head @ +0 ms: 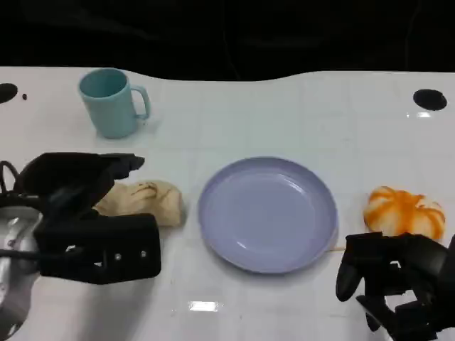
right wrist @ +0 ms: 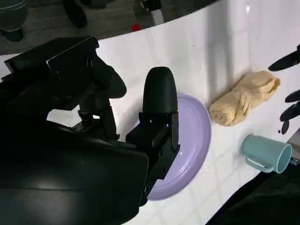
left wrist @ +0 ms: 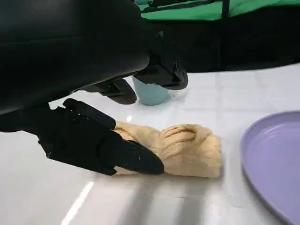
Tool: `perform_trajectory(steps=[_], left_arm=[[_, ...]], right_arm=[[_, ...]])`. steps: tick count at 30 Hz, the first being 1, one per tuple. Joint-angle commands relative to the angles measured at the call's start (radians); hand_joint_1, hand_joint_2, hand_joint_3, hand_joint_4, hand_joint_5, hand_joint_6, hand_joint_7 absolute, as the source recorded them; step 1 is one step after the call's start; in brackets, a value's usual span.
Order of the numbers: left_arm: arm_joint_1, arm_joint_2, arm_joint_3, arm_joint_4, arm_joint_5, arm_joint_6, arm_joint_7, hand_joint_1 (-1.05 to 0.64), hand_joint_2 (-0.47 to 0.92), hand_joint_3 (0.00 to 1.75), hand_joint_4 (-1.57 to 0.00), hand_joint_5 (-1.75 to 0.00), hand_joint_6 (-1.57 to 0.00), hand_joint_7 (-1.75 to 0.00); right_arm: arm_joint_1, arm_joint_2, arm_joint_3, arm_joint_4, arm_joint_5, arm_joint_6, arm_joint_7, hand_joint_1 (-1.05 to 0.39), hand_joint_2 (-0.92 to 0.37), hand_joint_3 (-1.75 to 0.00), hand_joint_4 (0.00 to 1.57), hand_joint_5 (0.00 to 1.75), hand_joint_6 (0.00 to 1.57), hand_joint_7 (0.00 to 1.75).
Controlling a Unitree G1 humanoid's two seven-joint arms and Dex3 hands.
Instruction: Grasp the towel on the left side of the plate with the left hand and place it into the plate.
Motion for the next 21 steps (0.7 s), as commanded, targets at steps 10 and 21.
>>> perform_trajectory(steps=[10,21], left_arm=[[-0.202,-0.126,-0.148,0.496,0.192,-0.088,0.167,-0.63,0.84,0.0,-0.43,-0.1,-0.33,0.0],[-0.33,-0.234,-0.178,0.9,0.138,-0.205,0.273,-0.42,0.92,0.04,-0.64,-0.12,-0.43,-0.04]], right_arm=[[-0.001,-0.004,0.005,-0.004,-0.006,-0.008,-0.008,0.07,-0.6,-1.06,0.69,1.68,0.67,1.43],[0.008,-0.008,0.001,-0.02,-0.005,0.002,-0.01,0.07,-0.61,-1.05,0.68,1.68,0.67,1.43]])
